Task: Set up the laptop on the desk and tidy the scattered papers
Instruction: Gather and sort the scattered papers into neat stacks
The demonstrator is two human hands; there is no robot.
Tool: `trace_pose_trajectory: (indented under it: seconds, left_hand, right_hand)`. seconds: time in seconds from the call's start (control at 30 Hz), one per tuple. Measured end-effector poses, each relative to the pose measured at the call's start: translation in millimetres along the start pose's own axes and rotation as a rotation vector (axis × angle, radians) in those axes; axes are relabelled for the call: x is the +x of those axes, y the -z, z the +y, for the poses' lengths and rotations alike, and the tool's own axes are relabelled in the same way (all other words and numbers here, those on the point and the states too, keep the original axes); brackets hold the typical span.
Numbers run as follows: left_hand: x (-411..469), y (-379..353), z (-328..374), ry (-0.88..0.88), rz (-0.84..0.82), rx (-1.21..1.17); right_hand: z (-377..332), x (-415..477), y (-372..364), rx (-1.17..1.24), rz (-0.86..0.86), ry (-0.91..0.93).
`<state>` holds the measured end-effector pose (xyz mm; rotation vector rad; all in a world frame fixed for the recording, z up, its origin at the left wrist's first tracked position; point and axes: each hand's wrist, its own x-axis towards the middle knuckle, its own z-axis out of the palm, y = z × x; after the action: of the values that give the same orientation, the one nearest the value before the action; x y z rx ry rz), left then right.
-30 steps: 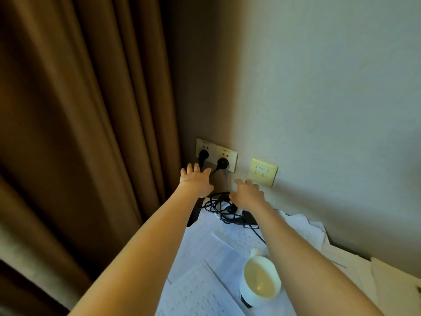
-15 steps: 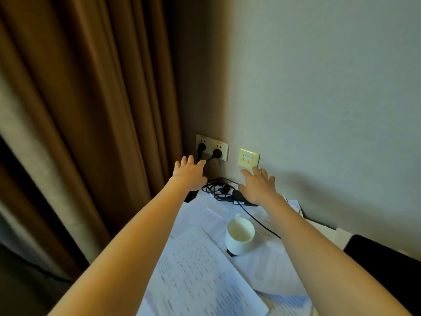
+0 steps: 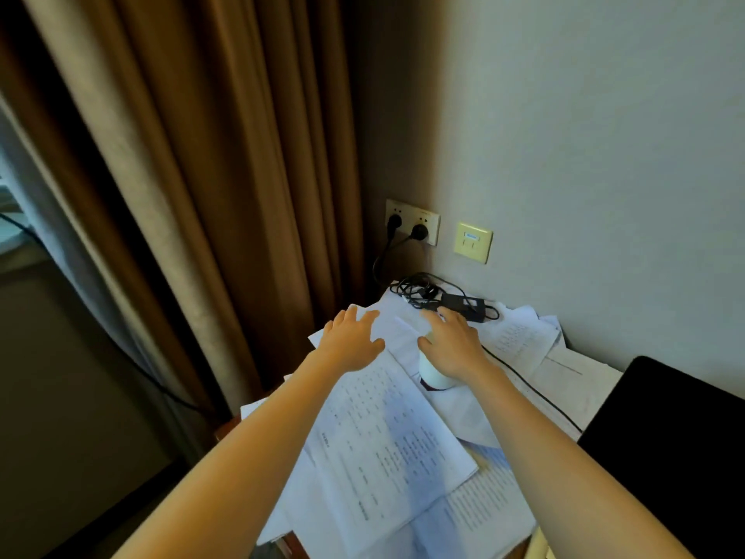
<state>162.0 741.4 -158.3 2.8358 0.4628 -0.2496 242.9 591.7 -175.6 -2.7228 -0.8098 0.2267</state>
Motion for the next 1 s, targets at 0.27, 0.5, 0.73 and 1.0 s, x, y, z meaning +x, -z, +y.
trace_pose_trajectory:
  seconds: [0.27, 0.5, 0.73, 1.0]
  left_hand:
    - [15.2, -65.2, -31.9, 0.042, 0.000, 0.006]
    - [30.2, -117.5, -54.7, 0.041, 0.021, -0.016]
    - [12.3, -151.4, -55.5, -0.037, 0.113, -0.043]
    - [-56.3, -197.1, -20.2, -0.124, 0.146, -0.079]
  right_hand:
    - [-1.8, 5.5, -66.3, 0.165, 0.130, 0.136]
    - [-17.9, 19.3, -122.4, 0.036, 0.155, 0.248]
    - [-20.4, -8.1, -162.5, 0.074, 0.185, 0.059]
    - [8.2, -80.6, -181.2, 0.085, 0.343, -0.154]
